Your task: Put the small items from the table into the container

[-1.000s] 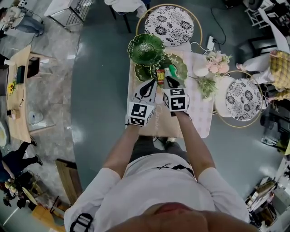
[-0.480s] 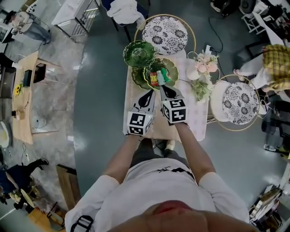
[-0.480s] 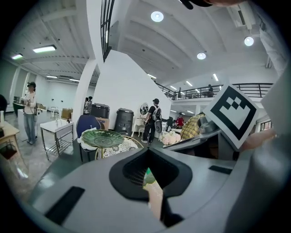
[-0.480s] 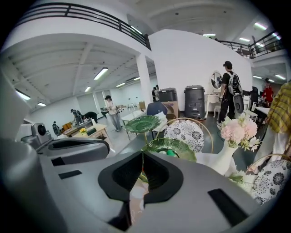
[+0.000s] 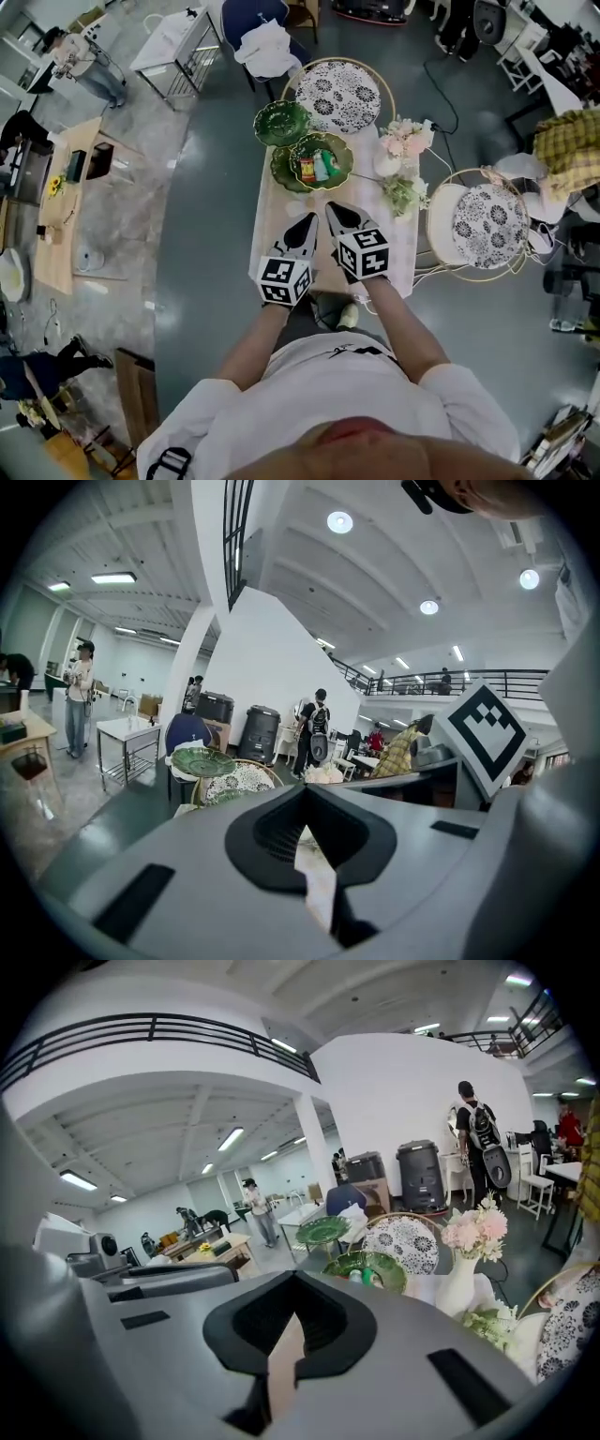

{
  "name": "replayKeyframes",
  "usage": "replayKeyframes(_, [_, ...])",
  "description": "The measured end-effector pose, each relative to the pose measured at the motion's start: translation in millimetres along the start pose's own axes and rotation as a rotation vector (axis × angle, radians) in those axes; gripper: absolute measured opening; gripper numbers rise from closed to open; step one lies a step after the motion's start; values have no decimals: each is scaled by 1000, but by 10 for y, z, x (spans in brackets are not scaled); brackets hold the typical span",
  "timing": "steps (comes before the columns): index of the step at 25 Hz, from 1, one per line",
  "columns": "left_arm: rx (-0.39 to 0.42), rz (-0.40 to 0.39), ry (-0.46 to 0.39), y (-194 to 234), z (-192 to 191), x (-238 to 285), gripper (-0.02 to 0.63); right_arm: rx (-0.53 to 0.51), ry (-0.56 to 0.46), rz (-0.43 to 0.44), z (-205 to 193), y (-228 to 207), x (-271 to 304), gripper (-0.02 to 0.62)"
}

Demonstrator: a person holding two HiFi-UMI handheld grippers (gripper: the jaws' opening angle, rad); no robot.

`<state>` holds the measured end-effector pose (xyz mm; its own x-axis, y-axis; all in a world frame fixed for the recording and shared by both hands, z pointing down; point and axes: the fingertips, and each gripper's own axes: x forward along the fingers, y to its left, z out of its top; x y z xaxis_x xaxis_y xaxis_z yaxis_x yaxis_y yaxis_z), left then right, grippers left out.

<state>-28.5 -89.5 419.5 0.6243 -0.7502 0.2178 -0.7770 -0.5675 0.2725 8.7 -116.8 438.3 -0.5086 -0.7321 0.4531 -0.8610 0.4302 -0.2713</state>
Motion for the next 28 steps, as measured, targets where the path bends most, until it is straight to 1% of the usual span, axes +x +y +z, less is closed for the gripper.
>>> replayKeyframes(4, [8,10,-30,-328,119,-170,6,-12,-28,15,49,44,-427,15])
replayKeyframes(8, [34,11,-58,-683,196,-248,6,-17,-67,12,95,-21,-827,14])
replayKeyframes(14, [73,2,-97,-1127,248,-304,6,-38,-120,18,148,-74,-1266,14])
replayKeyframes(18, [92,0,-104,-1364,237,-341,6,-55,-138,25,164,-78,-1477,14])
replayKeyframes(28, [116,-1,-115,-1735,88,-333,6,-66,-158,26,5,-223,-1801,14])
